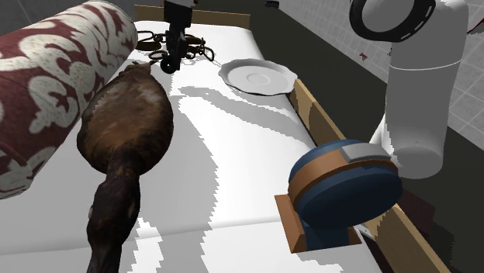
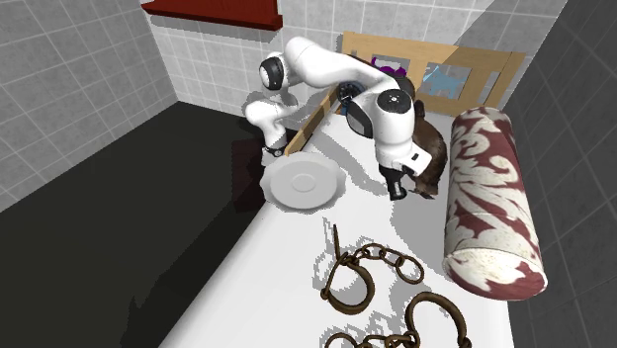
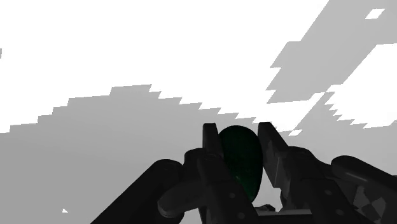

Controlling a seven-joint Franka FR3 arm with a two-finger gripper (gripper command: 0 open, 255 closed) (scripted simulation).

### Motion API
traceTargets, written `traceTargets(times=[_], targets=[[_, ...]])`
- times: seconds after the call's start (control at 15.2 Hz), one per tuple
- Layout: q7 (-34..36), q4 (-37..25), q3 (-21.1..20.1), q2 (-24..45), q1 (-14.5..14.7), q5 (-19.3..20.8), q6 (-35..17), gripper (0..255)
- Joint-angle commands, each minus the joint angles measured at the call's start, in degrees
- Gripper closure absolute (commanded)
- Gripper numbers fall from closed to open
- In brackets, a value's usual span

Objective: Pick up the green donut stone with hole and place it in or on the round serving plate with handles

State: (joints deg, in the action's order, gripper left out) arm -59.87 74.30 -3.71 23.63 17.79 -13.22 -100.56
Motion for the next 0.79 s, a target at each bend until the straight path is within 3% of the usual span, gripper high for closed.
traceTargets(times=[0.0, 0.53, 0.73], targets=[[0.3, -2.1, 0.0, 0.3, 0.0, 0.1, 1.7, 255], [1.9, -10.8, -0.1, 2.1, -0.1, 0.3, 8.5, 255], [-1.3, 0.7, 0.6, -5.7, -2.0, -0.5, 5.4, 255]])
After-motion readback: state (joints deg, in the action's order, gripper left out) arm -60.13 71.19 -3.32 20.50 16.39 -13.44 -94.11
